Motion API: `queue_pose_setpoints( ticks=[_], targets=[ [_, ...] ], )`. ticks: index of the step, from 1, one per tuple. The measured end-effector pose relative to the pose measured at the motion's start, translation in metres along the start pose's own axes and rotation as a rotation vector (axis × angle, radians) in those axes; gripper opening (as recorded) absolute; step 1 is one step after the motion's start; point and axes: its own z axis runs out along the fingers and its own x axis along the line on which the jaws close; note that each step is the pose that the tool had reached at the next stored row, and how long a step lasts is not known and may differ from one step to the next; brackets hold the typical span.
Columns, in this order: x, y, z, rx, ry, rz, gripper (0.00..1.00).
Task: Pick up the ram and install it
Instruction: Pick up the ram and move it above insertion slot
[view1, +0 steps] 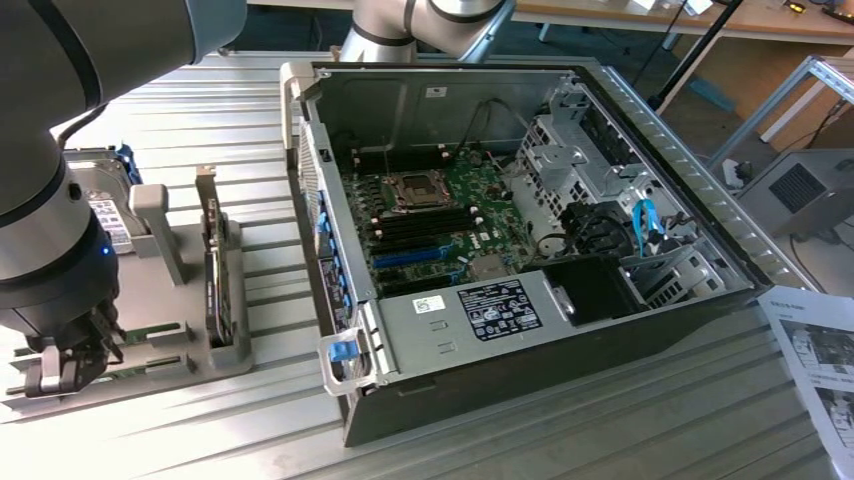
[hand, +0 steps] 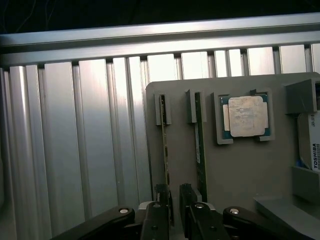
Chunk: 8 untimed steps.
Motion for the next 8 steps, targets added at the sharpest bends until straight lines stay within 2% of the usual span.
queue_pose_setpoints(
  ticks=[8],
  targets=[
    [0.0001,0.0003,0.0025,0.0001,-0.0001,0.0,0.24]
  ],
)
